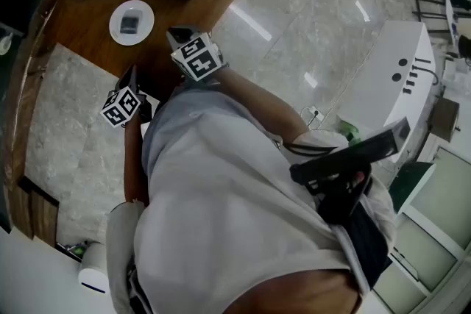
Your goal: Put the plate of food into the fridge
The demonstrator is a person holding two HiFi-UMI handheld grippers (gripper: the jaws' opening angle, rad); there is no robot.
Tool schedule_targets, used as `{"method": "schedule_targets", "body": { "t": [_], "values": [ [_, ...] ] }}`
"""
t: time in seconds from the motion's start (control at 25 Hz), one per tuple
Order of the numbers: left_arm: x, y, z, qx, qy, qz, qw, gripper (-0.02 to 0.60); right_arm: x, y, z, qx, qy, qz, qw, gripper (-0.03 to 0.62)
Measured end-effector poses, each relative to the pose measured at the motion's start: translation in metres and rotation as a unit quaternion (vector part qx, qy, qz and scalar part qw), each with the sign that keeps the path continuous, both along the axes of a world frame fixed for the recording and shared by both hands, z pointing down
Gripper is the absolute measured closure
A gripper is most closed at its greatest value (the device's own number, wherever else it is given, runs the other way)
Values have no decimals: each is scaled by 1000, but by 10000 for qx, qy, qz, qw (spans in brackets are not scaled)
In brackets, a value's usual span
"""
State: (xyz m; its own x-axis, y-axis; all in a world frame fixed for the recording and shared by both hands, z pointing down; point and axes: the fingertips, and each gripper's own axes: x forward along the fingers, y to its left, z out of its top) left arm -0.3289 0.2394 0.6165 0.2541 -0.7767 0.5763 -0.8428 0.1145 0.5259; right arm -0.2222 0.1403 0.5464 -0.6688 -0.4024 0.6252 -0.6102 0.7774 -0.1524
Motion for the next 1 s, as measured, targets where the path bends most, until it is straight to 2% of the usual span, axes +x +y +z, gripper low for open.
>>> {"method": "schedule_targets", "body": {
  "t": [0.32,0.44,0.52,0.64,0.84,1.0],
  "values": [
    [0,2,-2,13,-4,-67,10000,565,0,4,9,-121,88,-121,9998,580],
    [2,-1,-2,-39,15,-106,9999,565,-2,3,10,-402,-72,-124,9991,580],
    [2,-2,-2,-60,167,-164,9997,565,-4,2,12,-555,-153,-107,9983,580],
    [-3,-3,-4,-43,587,-224,9980,563,-14,-1,15,-750,-314,-160,9966,580],
    [-32,-21,-36,205,447,-507,9975,563,-23,-15,18,-1067,-499,-182,9929,579],
    [-46,-50,-46,247,414,-323,9983,563,-25,-31,24,-1383,-622,-18,9884,579]
  ]
}}
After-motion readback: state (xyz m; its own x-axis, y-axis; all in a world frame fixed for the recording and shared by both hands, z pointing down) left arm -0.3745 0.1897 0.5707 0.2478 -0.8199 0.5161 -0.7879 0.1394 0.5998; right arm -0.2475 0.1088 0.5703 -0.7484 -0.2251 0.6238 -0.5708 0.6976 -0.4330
